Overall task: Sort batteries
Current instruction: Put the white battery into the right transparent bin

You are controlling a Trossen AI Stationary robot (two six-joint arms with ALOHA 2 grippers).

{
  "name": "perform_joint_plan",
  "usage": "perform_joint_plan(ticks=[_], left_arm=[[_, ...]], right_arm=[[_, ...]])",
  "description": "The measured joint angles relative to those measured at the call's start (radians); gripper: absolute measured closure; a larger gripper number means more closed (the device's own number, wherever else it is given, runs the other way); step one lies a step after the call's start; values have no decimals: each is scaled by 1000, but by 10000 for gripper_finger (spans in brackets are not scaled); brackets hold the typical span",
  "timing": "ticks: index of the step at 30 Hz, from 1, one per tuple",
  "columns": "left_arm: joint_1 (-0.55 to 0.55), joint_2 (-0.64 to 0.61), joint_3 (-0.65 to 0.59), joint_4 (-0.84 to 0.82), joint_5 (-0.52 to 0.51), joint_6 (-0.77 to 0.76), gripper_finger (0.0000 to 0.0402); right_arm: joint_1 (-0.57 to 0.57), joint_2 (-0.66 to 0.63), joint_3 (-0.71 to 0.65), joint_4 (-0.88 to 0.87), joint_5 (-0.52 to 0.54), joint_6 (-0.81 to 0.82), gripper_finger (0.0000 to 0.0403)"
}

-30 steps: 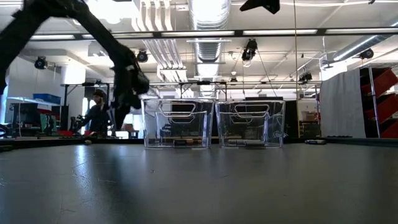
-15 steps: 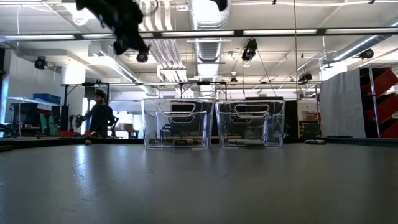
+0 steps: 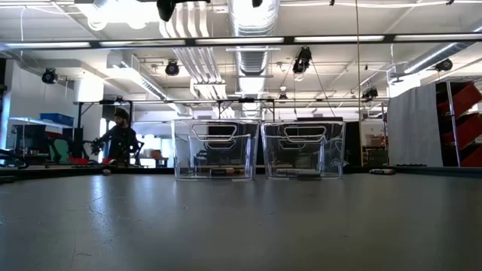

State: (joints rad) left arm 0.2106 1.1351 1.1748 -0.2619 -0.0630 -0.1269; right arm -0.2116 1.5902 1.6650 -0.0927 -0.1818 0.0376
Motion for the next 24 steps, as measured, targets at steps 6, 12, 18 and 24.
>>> perform_joint_plan(ticks=[6, 12, 18, 24], left_arm=[[-31, 77, 117, -14, -10, 36, 396], [-38, 107, 182, -55, -10, 63, 396], [-39, 101, 186, -60, -3, 63, 396], [-51, 98, 186, -57, -12, 83, 395]], right_arm=[[0, 10, 0, -7, -2, 18, 213], [0, 1, 2, -28, -6, 41, 259], [0, -7, 2, -27, -8, 40, 320], [0, -8, 2, -29, 2, 26, 374]])
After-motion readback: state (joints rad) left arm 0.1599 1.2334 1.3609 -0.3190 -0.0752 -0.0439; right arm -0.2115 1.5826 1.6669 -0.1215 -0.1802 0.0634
